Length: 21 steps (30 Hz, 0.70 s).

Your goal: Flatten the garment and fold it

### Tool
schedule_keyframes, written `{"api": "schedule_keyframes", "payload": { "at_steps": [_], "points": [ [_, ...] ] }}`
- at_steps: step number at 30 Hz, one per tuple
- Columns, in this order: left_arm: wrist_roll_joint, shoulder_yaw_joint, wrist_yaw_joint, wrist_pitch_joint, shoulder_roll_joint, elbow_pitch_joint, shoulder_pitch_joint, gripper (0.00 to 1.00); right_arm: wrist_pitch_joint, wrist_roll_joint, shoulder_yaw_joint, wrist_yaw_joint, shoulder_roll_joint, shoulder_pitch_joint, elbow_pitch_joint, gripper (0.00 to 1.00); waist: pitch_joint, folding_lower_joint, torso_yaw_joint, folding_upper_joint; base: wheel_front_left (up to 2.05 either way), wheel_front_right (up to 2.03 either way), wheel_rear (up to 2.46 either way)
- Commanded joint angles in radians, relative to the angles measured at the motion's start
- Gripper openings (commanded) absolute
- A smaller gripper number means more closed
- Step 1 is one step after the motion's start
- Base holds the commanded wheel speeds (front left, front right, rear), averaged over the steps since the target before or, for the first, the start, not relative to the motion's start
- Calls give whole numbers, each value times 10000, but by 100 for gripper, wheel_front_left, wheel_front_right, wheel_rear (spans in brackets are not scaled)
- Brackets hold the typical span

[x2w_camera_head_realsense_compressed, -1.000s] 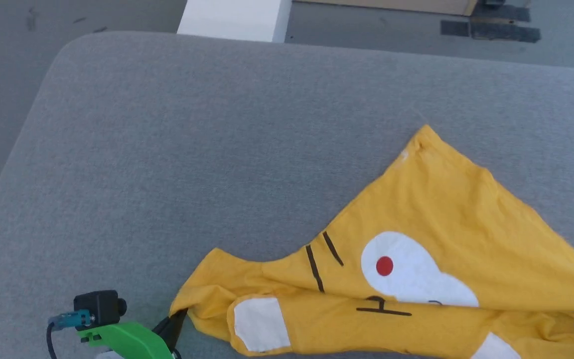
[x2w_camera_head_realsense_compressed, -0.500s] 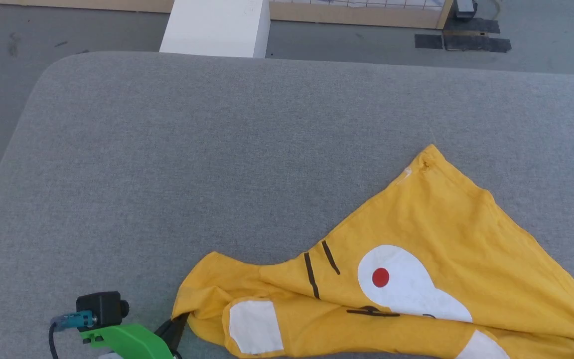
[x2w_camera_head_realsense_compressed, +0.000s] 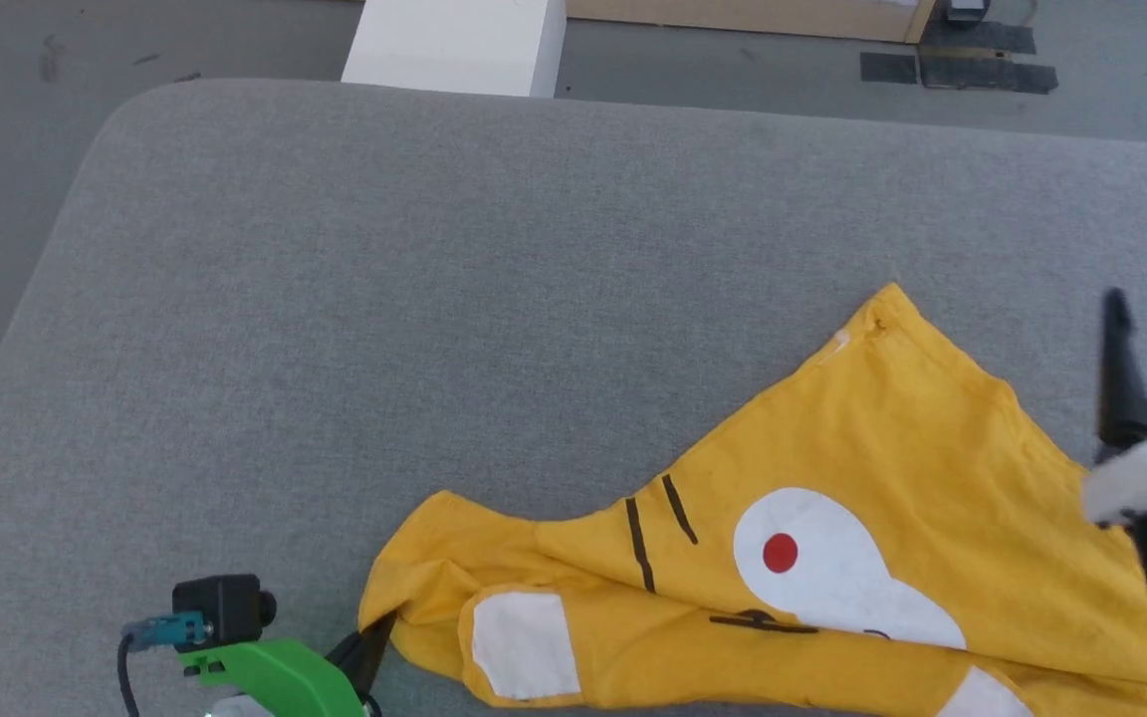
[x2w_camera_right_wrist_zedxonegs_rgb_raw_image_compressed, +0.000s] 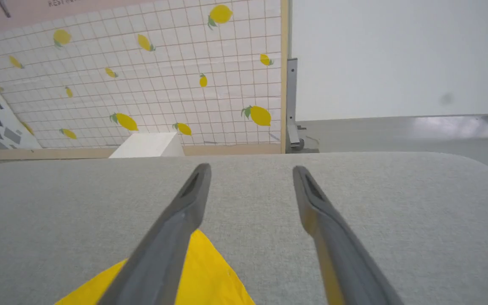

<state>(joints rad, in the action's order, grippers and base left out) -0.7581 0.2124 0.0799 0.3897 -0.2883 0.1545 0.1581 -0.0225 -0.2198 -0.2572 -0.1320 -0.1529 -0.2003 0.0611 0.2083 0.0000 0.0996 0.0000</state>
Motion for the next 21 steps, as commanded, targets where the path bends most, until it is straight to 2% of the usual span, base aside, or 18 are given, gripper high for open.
{"api": "schedule_keyframes", "payload": {
  "at_steps": [1,4,5,9,15,21],
  "points": [
    [5,18,-66,-51,21,-46,-201,0,104,3,420,13,-189,-382,325,100,117,0,111,0,0,0,0],
    [19,50,-88,-92,46,-98,-306,0,-56,85,1498,13,-627,-1192,1283,100,312,0,258,0,0,0,0],
    [37,89,-114,-115,66,-129,-394,0,-384,139,1992,13,-811,-1738,1945,100,465,0,374,0,0,0,0],
    [79,214,-198,-139,110,-222,-599,0,-1490,312,2702,13,-1065,-2781,3187,100,768,0,637,0,0,0,0],
    [109,306,-264,-230,184,-387,-819,0,-3764,714,3169,13,-1162,-3997,4479,100,1101,0,943,0,0,0,0],
    [96,377,-313,-328,264,-528,-916,0,-6180,1378,3080,13,-1156,-4622,5033,100,1235,0,1091,0,0,0,0]
  ]
}}
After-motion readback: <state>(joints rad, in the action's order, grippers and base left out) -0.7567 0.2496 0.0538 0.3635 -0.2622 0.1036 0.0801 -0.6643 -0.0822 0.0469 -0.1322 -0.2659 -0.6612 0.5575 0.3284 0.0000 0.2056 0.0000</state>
